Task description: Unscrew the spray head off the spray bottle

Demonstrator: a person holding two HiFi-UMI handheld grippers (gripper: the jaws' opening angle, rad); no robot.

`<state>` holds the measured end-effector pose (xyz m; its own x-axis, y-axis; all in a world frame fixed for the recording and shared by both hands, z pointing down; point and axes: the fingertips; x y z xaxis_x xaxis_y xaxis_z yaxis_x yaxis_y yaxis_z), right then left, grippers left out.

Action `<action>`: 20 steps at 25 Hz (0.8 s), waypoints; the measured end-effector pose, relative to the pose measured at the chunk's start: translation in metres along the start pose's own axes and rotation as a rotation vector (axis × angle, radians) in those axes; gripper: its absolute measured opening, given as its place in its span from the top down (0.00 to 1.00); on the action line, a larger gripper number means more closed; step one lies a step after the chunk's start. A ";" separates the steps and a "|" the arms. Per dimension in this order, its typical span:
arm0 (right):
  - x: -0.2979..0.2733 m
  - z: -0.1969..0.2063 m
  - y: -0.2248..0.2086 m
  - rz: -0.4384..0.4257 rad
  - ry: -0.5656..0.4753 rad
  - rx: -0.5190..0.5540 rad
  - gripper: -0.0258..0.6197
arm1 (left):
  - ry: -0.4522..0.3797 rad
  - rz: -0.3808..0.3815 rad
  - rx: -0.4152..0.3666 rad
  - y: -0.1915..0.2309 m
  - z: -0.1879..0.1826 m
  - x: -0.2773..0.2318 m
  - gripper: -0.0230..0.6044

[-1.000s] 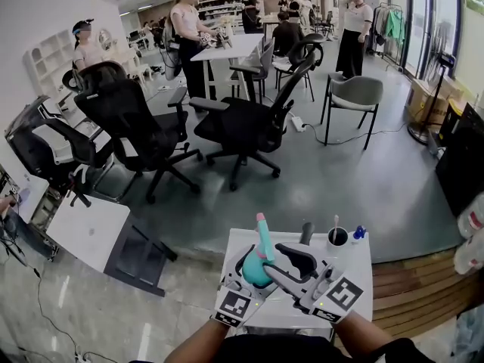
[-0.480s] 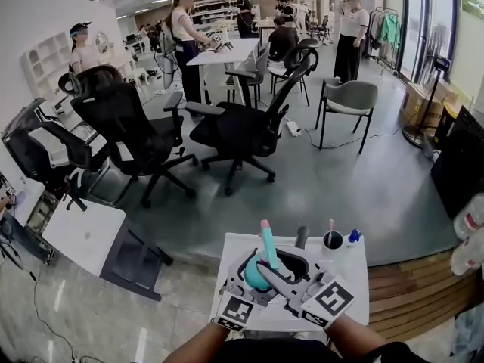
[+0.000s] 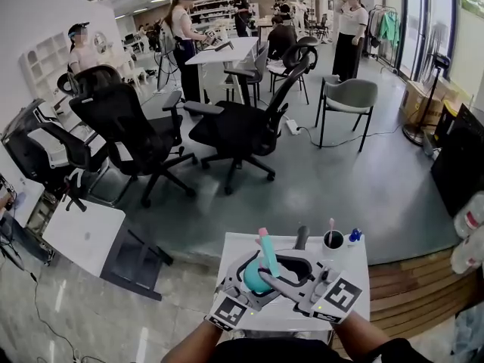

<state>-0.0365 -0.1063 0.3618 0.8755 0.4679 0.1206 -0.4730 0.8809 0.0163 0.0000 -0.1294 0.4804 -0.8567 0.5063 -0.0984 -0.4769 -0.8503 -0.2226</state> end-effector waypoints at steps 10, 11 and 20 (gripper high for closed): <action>0.014 -0.001 0.018 -0.269 0.015 0.010 0.73 | -0.100 0.262 0.090 -0.034 -0.023 0.004 0.23; 0.013 -0.002 0.018 -0.267 0.019 -0.002 0.73 | -0.095 0.255 0.087 -0.033 -0.022 0.004 0.24; 0.002 -0.007 -0.002 -0.025 -0.023 0.031 0.72 | -0.108 0.095 0.166 -0.002 -0.019 -0.003 0.23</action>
<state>-0.0333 -0.1070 0.3555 0.8848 0.4435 0.1430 -0.4540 0.8896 0.0503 0.0072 -0.1269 0.4626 -0.9110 0.4123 -0.0045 -0.4115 -0.9098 -0.0536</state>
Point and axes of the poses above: the fingertips, and each gripper's own axes: x backward along the fingers, y to its left, z out of its underside, and after that the axes turned 4 degrees about z, right-handed
